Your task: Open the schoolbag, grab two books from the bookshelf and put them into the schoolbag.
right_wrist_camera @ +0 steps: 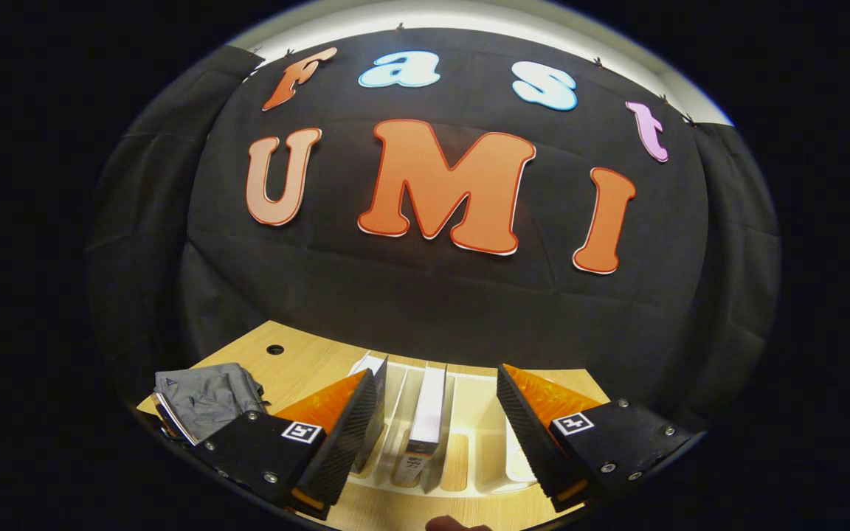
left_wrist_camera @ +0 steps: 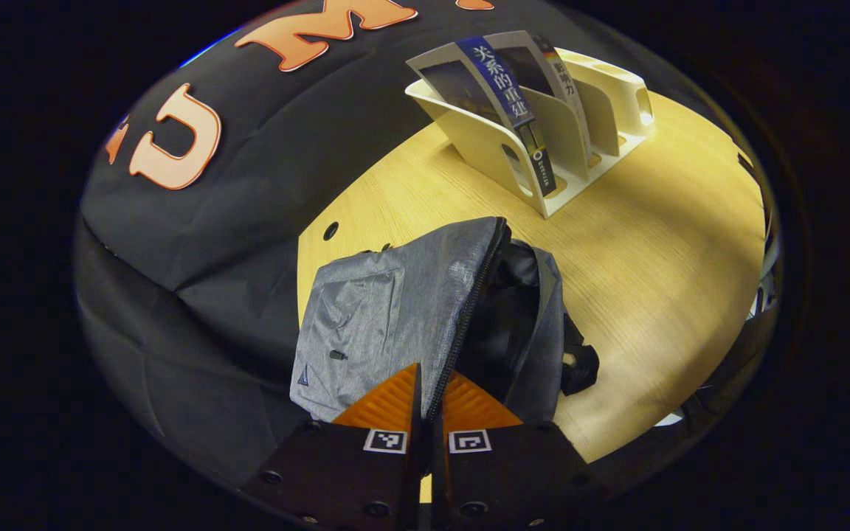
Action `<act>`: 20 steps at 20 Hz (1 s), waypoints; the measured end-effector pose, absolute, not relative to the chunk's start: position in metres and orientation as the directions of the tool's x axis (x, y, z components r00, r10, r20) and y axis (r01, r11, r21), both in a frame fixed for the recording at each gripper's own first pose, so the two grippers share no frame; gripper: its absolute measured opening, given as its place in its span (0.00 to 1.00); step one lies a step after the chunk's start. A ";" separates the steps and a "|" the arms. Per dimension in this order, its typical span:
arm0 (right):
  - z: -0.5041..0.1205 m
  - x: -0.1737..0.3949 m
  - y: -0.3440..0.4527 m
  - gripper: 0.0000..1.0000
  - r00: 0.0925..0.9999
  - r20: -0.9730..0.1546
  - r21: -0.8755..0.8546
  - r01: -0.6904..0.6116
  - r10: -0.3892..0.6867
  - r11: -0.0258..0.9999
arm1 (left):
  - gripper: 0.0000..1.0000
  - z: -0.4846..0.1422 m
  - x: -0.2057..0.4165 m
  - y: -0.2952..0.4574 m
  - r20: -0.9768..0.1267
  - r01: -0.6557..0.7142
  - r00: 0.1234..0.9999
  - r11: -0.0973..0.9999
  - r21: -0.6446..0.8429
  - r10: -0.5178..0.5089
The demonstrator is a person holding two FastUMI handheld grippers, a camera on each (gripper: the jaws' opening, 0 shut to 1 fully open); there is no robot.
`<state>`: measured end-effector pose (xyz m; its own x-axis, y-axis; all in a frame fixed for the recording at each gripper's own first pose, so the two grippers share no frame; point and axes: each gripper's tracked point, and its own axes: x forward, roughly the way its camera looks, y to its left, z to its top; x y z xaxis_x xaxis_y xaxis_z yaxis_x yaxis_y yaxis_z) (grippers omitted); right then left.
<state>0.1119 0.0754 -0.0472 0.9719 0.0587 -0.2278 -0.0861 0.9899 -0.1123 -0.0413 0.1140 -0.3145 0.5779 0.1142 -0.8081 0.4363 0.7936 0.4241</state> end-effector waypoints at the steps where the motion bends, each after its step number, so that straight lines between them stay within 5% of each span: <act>1: -0.048 0.115 0.081 0.97 0.968 -0.244 -0.117 -0.089 0.058 0.989 | 0.07 -0.310 -0.039 0.116 -0.817 0.446 0.569 0.802 0.398 0.089; 12: -0.087 0.147 0.124 0.98 0.850 -0.521 -0.118 -0.154 0.071 0.981 | 0.06 -0.252 -0.009 0.148 -0.876 0.509 0.457 0.853 0.113 -0.156; 20: -0.120 0.156 0.144 0.98 0.686 -0.724 -0.075 -0.195 0.081 0.978 | 0.06 -0.211 0.016 0.168 -0.886 0.566 0.404 0.823 0.046 -0.228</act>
